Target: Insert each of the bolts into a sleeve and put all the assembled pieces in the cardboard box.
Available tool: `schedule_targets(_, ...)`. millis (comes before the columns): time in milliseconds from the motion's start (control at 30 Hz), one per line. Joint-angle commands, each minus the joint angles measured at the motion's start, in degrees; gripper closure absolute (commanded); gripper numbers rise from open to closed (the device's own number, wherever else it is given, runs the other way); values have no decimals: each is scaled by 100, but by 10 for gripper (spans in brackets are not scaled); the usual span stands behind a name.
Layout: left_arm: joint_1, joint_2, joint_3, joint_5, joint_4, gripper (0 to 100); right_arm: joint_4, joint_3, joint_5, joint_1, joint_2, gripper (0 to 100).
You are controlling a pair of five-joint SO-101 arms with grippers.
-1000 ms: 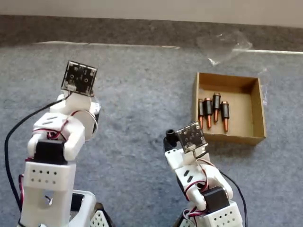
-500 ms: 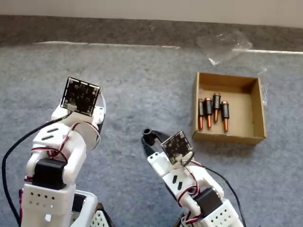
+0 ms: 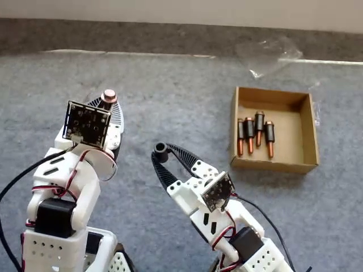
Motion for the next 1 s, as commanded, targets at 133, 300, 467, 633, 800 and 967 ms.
schedule_targets(133,189,-145,40,35,-967,993,-435,549,79,-57,-31,995)
schedule_targets(300,936,-145,57,35,-1310,993,-400,611,79,-57,-13,995)
schedule_targets(467,1411,-101,57,26,-1670,993,-66,611,79,-48,-22,995)
schedule_targets(633,1437,-101,66,18,-2066,993,57,611,70,224,-66,995)
schedule_targets(800,1587,-154,66,26,-2347,993,75,602,62,356,-66,995)
schedule_targets(967,2167,-154,154,949,-2690,993,75,620,70,356,-66,995)
